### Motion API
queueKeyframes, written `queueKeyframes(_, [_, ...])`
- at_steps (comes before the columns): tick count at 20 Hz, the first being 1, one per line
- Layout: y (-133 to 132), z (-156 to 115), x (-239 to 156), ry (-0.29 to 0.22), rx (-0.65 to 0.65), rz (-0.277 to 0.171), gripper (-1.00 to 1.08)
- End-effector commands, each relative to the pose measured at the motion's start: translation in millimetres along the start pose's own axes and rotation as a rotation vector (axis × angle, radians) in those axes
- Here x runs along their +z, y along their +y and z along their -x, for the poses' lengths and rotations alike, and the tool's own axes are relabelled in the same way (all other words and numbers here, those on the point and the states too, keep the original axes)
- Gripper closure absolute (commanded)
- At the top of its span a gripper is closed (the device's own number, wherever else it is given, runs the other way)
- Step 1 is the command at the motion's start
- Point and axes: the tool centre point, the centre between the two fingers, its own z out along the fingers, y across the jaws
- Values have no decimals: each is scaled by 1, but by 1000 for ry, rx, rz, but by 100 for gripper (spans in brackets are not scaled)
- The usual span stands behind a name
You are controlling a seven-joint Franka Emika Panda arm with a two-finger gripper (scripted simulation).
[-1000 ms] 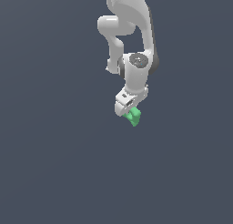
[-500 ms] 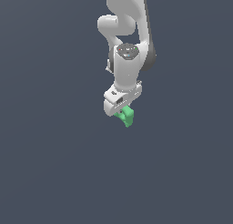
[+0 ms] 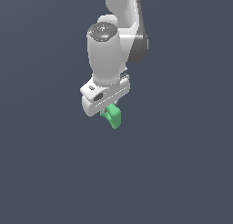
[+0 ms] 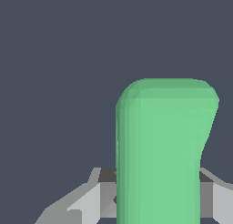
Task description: Pick up the object and move it to a goal position.
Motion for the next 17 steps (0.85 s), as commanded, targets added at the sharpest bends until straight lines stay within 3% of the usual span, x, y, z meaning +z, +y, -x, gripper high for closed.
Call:
queueKeyframes(1, [17, 1, -15, 0, -1, -1, 108])
queueKeyframes(9, [50, 2, -42, -1, -1, 0, 108])
queueKeyframes(17, [60, 2, -49, -1, -1, 0, 108])
